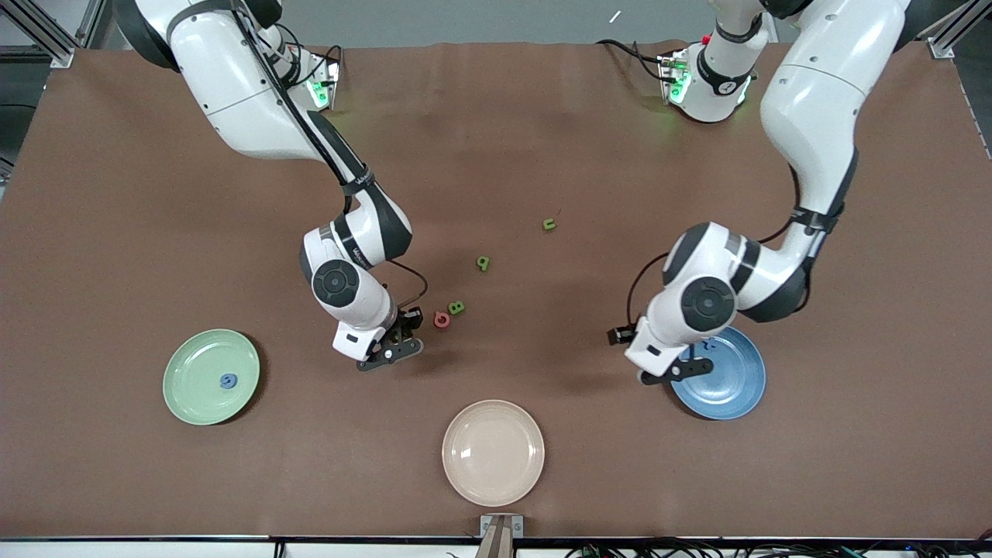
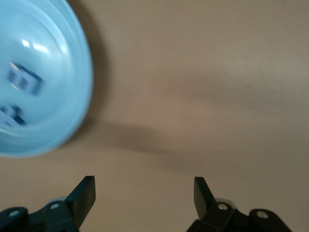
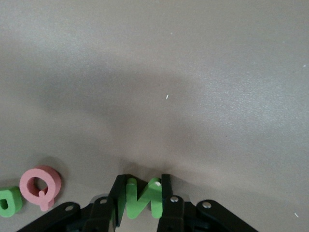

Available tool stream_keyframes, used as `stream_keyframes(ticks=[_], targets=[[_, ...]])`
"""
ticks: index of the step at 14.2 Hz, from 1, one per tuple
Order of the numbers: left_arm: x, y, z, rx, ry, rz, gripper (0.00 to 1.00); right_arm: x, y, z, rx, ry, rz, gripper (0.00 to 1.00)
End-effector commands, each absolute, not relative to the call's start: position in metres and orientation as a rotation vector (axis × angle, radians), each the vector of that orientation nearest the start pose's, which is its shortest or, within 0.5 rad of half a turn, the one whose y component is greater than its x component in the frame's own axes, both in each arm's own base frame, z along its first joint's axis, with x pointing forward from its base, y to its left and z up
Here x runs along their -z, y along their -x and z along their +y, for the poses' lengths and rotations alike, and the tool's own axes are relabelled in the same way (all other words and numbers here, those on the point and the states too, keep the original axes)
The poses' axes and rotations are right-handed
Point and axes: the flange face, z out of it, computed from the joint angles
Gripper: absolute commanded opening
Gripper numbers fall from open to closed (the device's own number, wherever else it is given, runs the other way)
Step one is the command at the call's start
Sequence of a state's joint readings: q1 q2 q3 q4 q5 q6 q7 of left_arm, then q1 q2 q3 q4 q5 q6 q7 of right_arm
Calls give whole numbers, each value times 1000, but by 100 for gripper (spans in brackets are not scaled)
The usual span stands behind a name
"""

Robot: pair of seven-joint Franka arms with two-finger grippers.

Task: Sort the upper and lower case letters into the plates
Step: 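Place the green M on the green plate while the left gripper returns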

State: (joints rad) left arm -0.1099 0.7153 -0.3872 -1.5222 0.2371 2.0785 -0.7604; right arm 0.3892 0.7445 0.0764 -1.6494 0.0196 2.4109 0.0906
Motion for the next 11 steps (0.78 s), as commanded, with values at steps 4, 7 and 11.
stream_keyframes(ticks=[4, 7, 11], targets=[[-253, -591, -366, -126, 3079, -447, 91, -221, -660, 234, 122, 3138, -493, 5], [-245, -581, -381, -138, 3069, -456, 91, -246, -692, 168, 147, 3218, -685, 3], [-248, -561, -414, -110, 3081, -460, 90, -252, -710, 61, 88, 3239, -904, 3]])
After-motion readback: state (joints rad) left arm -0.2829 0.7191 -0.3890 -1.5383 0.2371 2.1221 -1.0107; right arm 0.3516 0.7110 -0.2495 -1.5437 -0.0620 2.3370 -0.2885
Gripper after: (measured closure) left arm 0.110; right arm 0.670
